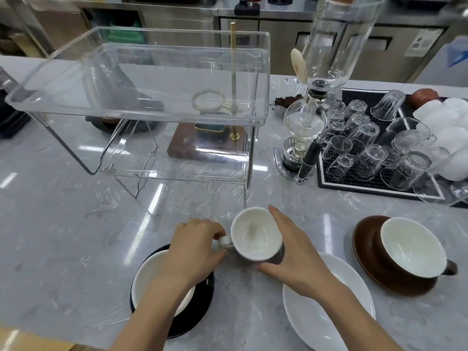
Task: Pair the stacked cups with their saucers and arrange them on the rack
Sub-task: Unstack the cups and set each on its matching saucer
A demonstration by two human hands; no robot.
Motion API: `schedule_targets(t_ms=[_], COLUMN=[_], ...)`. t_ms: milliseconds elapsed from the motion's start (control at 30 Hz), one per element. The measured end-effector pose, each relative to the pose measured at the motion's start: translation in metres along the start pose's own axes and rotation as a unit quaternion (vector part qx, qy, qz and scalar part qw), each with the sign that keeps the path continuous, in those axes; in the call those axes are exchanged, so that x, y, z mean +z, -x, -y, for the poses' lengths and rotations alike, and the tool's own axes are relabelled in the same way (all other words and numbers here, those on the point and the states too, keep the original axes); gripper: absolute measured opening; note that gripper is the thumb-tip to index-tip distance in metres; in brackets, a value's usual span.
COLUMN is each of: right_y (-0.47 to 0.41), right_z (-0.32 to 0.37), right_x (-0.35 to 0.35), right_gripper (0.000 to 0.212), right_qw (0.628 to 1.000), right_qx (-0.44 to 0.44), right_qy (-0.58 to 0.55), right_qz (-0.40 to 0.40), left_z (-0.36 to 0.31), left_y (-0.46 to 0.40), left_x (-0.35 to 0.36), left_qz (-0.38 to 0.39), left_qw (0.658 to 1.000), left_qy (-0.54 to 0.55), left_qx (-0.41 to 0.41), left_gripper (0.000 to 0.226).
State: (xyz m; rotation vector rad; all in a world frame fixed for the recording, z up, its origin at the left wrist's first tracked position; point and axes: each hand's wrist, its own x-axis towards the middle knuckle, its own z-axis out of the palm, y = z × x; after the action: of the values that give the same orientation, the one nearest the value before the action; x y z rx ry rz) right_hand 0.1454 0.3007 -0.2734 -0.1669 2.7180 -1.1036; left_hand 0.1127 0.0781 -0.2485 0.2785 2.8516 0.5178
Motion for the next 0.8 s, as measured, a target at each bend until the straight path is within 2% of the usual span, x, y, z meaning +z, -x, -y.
schedule_targets(t_ms=[100,200,433,800], right_y=[-0.001,-0.001,0.013,0.068], right_z=[-0.002,0.000,0.003,0.003], right_x=[0.003,0.003,-0.007,-0.035], right_gripper=[0.120,0.121,0.117,0.114], right_qw=[1.000,0.999,0.996,0.985], right_qx=[0.006,0.009,0.009,0.052], right_qy=[-0.017,-0.037,-0.072,-0.124], right_qz=[-0.006,-0.009,-0.043,-0.104], left_z=[-0.003,-0.005,-0.018,-0.052], left_y=[-0.005,-0.004,0.007,0.028], left_x=[0.002,0.004,-0.007,-0.004], left_qz=[-0.012,-0.031,-0.066,-0.079], left_qw=[1.000,0.999,0.998,0.991], left_qy=[-0.026,-0.035,0.019,0.077], left_qx=[0.002,0.004,0.009,0.077], left_gripper=[0.021,0.021,0.018,0.015])
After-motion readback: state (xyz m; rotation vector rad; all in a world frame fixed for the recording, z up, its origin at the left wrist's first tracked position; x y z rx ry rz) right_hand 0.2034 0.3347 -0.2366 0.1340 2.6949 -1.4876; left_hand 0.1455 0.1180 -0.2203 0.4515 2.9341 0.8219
